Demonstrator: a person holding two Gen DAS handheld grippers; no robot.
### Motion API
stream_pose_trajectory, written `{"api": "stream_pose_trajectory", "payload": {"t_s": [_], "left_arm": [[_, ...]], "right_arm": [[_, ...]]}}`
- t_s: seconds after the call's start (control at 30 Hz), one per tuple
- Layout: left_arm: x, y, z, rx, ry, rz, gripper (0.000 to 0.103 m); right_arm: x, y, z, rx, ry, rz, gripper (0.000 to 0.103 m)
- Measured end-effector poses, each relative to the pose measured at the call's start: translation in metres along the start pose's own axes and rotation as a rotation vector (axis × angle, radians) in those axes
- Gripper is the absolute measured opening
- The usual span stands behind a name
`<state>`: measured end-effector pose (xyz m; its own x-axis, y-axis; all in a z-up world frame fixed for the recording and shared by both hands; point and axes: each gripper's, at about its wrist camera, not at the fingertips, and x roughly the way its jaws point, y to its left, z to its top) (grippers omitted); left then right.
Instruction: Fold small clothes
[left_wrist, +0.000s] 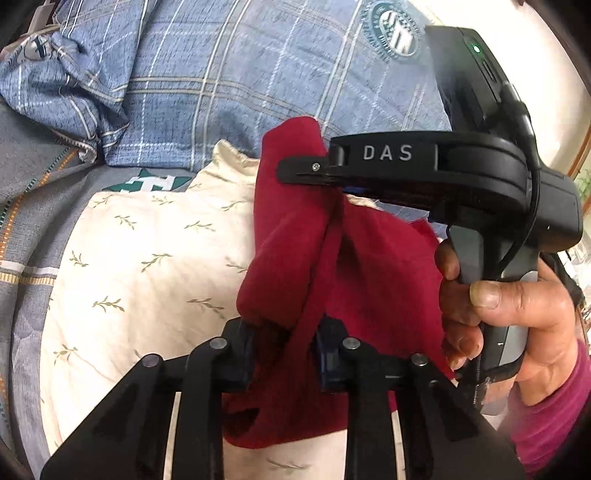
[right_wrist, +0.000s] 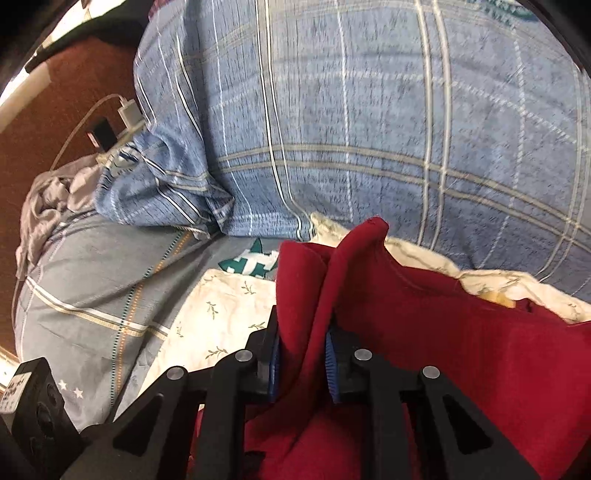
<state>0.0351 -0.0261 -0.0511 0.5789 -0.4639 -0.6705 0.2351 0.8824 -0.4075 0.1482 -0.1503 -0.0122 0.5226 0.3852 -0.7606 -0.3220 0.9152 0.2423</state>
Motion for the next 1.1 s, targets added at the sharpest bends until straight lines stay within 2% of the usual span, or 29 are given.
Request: {"api": "stream_pose_trajectory", "payload": {"t_s": [0.2,0.3,0.47,0.67,0.87,1.0,1.1], "left_arm": [[-0.010,-0.046,0.002,0.078,0.007,0.007,0.020],[-0.009,-0.075,0.009,0.106,0.012,-0.017,0.020],[-0.003,-0.133,0.012,0.209,0.028,-0.020,0.020],[0.023,-0.196,0.011,0.285,0.077,-0.067,0.020],[0.063,-0.241,-0.003,0.330,0.139,-0.082,0.020],[0.094,-0.253,-0.016,0.324,0.182,-0.076,0.021],[0.108,-0.252,-0.022,0.300,0.219,-0.095,0.030]], "right_arm": [[-0.046,-0.013,-0.004,-0.007,-0.053,-0.006,0.019],[-0.070,-0.029,-0.007,-0.002,-0.078,-0.029,0.018],[-0.110,-0.076,-0.018,0.057,-0.110,-0.070,0.017],[-0.144,-0.135,-0.040,0.130,-0.139,-0.122,0.017],[-0.156,-0.187,-0.062,0.190,-0.134,-0.170,0.016],[-0.140,-0.224,-0.078,0.265,-0.094,-0.182,0.016],[-0.120,-0.242,-0.089,0.323,-0.054,-0.176,0.017]]}}
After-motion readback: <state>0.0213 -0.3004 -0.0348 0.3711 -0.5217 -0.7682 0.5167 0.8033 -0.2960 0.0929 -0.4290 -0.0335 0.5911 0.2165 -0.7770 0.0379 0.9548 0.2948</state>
